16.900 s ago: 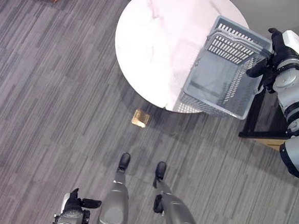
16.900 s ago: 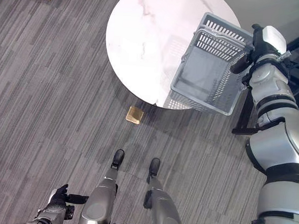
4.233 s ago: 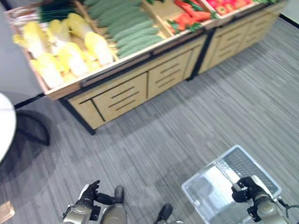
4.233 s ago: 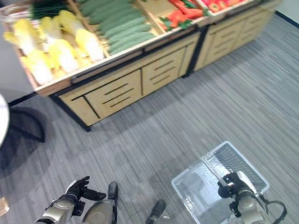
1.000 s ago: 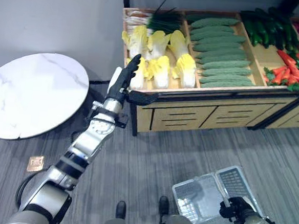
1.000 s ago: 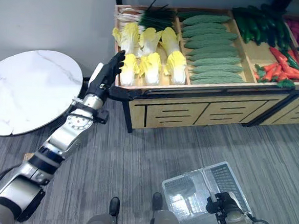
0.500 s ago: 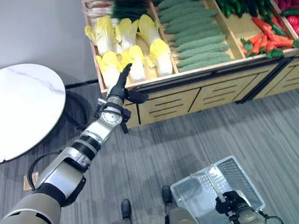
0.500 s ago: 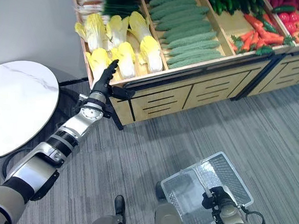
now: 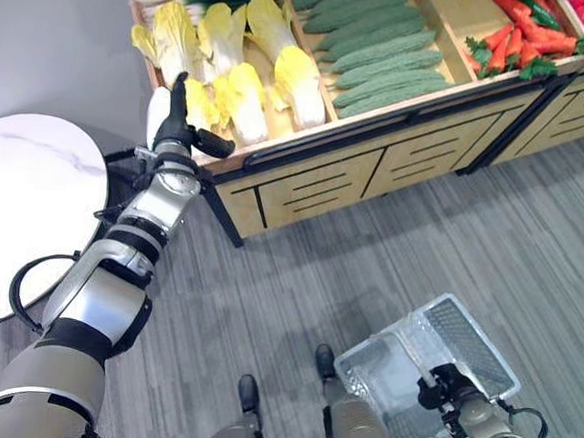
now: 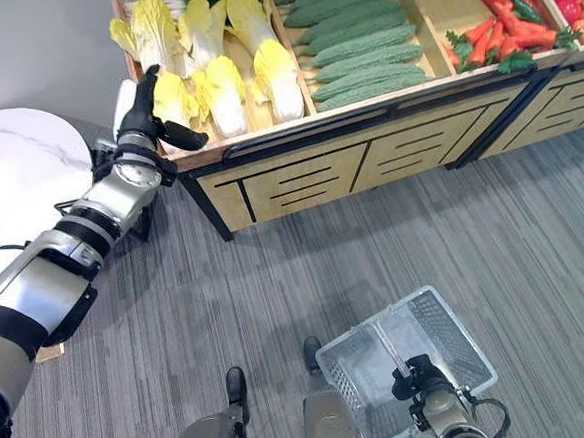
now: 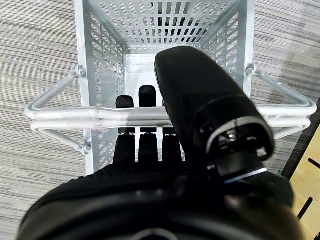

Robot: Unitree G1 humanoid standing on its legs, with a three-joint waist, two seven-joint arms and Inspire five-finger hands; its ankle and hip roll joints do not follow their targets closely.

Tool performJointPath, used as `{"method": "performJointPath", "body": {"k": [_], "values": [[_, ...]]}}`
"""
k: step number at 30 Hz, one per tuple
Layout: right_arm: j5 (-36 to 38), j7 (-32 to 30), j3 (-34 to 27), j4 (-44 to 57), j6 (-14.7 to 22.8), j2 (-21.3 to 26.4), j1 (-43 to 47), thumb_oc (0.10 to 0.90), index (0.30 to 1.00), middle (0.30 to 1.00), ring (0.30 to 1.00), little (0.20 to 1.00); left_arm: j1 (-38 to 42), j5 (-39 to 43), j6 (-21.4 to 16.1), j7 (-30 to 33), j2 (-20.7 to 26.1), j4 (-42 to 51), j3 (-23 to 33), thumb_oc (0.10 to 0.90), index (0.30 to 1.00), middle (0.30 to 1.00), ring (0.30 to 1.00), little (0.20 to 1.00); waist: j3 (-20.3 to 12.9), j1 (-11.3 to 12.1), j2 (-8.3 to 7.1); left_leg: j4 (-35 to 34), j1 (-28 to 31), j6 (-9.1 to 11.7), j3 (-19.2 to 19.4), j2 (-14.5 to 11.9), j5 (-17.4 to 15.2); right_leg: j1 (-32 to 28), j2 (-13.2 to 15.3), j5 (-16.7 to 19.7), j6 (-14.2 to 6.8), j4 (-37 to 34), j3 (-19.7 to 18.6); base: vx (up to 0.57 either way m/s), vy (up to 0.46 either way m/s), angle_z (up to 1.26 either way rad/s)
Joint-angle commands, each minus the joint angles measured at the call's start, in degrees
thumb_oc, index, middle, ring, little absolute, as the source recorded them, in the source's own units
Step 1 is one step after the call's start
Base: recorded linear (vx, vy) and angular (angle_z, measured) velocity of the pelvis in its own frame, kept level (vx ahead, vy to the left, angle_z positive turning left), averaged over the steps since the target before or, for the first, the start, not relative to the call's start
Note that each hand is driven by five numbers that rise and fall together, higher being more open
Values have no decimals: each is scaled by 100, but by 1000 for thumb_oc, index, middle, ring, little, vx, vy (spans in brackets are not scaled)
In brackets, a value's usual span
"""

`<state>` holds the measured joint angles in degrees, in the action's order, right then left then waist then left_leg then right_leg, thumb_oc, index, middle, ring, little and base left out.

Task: Get the vegetables into the basket

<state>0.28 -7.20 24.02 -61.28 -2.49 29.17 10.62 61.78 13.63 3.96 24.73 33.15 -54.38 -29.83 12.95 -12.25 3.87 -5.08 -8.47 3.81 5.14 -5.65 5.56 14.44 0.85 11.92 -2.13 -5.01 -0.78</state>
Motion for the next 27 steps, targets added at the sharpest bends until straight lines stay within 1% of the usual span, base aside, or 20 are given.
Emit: {"method": "performJointPath", "body": {"k": [1,3,6,9,12,13,16,19,23,27], "values": [[-99,-93,205,42,201,35,-66,400,300,300,300,300,1274,-56,-485,261,469,-386,-165,900,1000,1000,1000,1000,-309,-54,-361,8,242,529,-38,-140,-228,-76,246,-536,-655,7,1,-33,-43,-8],[-155,-108,343,122,262,-1,-28,400,300,300,300,300,1417,-194,-513,174,704,-568,-386,900,1000,1000,1000,1000,-357,-90,-357,8,-30,581,42,-149,-168,203,241,-465,-670,1,-22,-36,-40,-8],[-193,-119,406,90,284,-28,3,400,300,300,300,300,1462,-221,-537,158,728,-621,-437,900,1000,1000,1000,1000,-375,-102,-334,8,-146,598,63,-140,-144,326,235,-438,-670,1,-53,4,-21,-13],[-267,-135,511,-4,283,-90,102,400,300,300,300,300,1574,-225,-573,190,771,-702,-498,900,1000,1000,1000,1000,-328,-93,-256,8,-255,618,101,-139,-117,464,229,-402,-680,1,-83,-8,-7,-9],[-274,-235,554,-96,304,-147,132,400,300,300,300,300,1637,-335,-456,381,668,-1003,-477,900,1000,1000,1000,1000,-286,-90,-202,8,-264,625,113,-149,-110,484,227,-414,-658,1,-71,8,-21,-13],[-264,-311,549,-110,305,-157,141,400,300,300,300,300,1696,-372,-356,522,544,-1187,-387,900,1000,1000,1000,1000,-223,-95,-184,8,-282,627,102,-135,-99,499,226,-416,-649,1,-52,0,0,0],[-229,-382,551,-142,308,-175,96,400,300,300,300,300,1740,-458,-240,647,479,-1368,-300,900,1000,1000,1000,1000,-167,-74,-160,8,-283,623,94,-119,-87,493,214,-426,-639,1,-35,0,0,0],[-183,-443,561,-224,334,-199,96,400,300,300,300,300,1814,-529,-156,788,467,-1498,-234,900,1000,1000,1000,1000,-130,-37,-152,8,-279,617,89,-123,-88,479,217,-423,-631,1,-13,0,0,0],[-150,-449,591,-237,389,-217,38,400,300,300,300,300,1776,-622,-77,870,578,-1654,-152,900,1000,1000,1000,1000,-99,-5,-165,8,-337,614,72,-122,-70,542,225,-387,-633,1,16,0,0,0],[-135,-459,602,-198,412,-218,27,400,300,300,300,300,1735,-616,-57,856,660,-1707,-112,900,1000,1000,1000,1000,-84,7,-184,8,-400,617,67,-134,-53,587,212,-372,-636,1,20,-16,-5,0]]}}
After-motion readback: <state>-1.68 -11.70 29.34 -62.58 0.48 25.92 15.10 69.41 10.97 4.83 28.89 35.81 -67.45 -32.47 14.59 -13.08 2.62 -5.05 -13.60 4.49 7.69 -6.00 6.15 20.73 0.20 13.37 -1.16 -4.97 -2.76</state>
